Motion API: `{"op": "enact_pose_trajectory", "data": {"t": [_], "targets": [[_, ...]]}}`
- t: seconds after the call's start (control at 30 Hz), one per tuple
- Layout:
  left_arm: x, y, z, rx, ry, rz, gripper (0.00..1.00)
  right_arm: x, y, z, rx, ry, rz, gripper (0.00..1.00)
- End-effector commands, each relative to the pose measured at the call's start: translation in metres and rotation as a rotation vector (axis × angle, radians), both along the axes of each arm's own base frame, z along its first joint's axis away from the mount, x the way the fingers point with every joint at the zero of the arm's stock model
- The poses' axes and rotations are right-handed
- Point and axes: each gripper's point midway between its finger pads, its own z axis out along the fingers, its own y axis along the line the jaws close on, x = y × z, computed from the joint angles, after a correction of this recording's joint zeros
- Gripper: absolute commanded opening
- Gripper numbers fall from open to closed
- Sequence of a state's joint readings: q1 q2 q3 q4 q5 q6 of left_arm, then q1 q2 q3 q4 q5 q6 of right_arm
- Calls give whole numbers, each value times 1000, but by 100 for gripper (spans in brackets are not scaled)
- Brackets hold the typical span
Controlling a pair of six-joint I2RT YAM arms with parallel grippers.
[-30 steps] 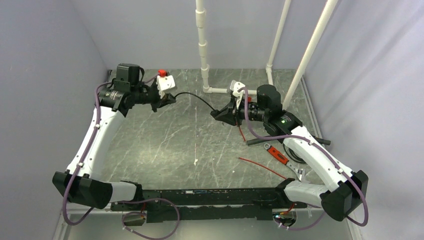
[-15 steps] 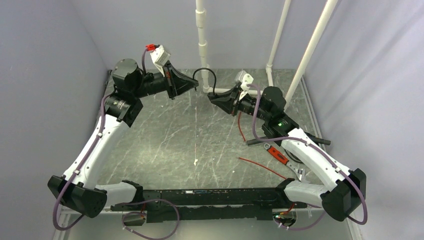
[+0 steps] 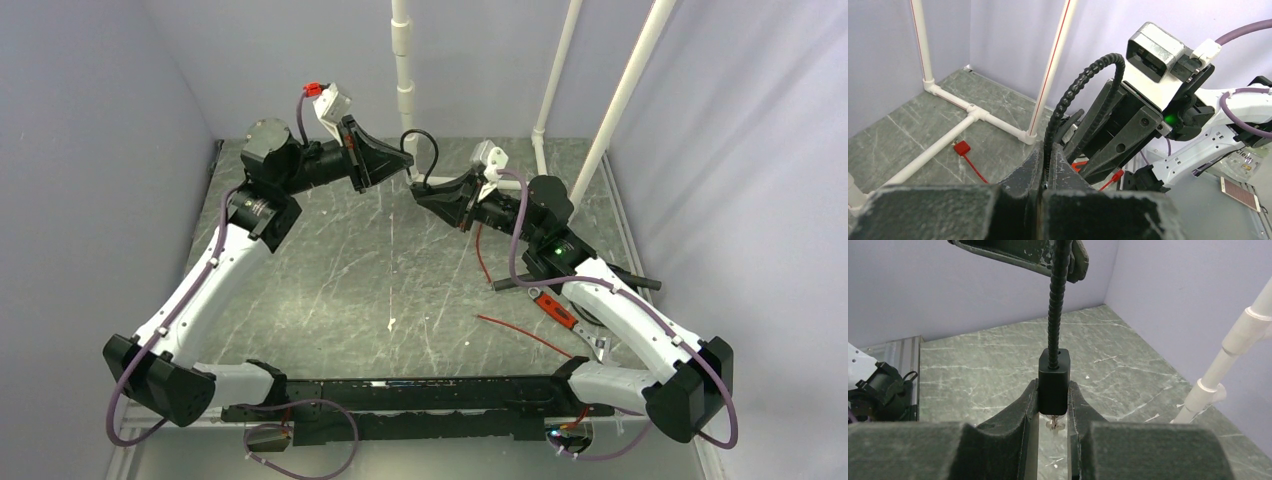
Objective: Lock with the key
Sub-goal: Lock the lock.
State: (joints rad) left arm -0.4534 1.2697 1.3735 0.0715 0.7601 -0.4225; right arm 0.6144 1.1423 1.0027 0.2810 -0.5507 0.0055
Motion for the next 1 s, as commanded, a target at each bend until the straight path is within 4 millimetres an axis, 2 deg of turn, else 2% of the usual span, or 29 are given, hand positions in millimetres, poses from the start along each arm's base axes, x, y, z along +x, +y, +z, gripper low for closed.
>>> {"op": "enact_pose_trajectory", "data": {"t": [0.0,0.47,0.73,0.97], "targets": [[-8,-8,6,-33,3,-43,0,-7,1,36,91,-51,13,0],[-13,-11,-10,-12,52,-73,0,-4,2,45,148,14,0,0],[-13,-11,-15,-7,65,-74,0,-9,5,51,153,-6,33,0],[-15,-11,-28,11,94,-74,0,-8,7,61,180,-18,42,0]]}}
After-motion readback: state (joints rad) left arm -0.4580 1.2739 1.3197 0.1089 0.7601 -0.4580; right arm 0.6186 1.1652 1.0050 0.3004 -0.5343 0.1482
